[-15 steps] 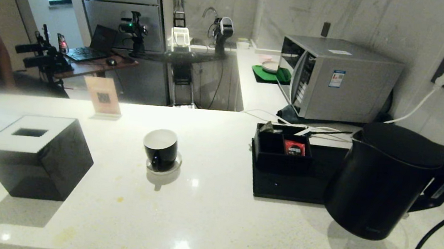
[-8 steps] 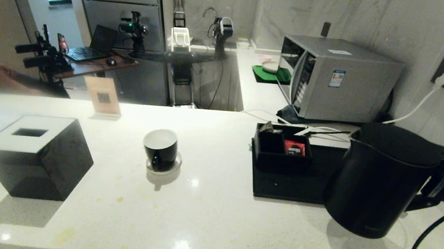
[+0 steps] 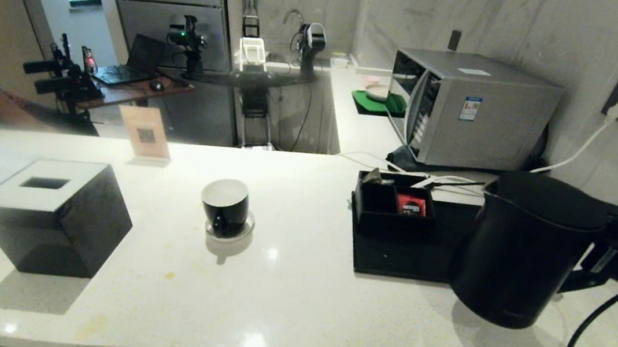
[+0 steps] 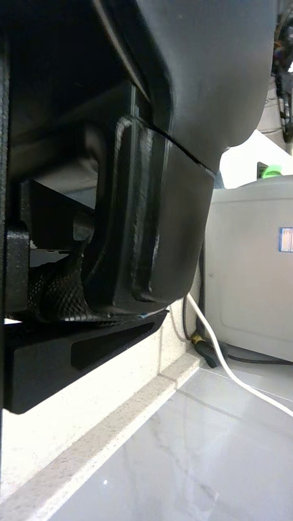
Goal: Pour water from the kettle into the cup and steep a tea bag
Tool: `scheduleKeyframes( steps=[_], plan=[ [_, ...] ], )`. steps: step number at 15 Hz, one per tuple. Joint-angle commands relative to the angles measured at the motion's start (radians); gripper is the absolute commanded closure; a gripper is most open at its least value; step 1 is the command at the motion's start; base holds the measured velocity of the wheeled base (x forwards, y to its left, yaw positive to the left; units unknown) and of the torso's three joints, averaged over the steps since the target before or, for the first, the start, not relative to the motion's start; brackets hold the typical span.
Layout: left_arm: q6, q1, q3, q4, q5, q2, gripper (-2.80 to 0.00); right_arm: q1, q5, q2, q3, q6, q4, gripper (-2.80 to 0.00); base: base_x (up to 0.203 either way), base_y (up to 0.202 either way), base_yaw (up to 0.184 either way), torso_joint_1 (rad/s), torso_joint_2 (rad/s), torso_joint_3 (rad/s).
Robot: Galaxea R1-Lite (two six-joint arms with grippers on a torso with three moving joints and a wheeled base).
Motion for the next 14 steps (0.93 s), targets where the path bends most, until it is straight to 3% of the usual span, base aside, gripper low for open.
scheduleKeyframes(
  steps=[1,3,14],
  plan=[
    [-0.001,0.000,0.000,0.000,0.001,0.002,0.00,0.000,0.001,0.008,0.001,-0.001,-0.014,0.00,0.000,0.000,0.000,0.000,0.00,0.000],
    [-0.001,0.000,0.000,0.000,0.001,0.002,0.00,0.001,-0.001,0.006,0.001,-0.001,-0.014,0.00,-0.004,0.091,0.000,0.001,0.00,0.004],
    [-0.002,0.000,0.000,-0.001,0.001,0.002,0.00,0.000,-0.001,0.000,0.001,-0.001,-0.014,0.00,0.000,0.192,-0.001,0.003,0.00,0.003]
  ],
)
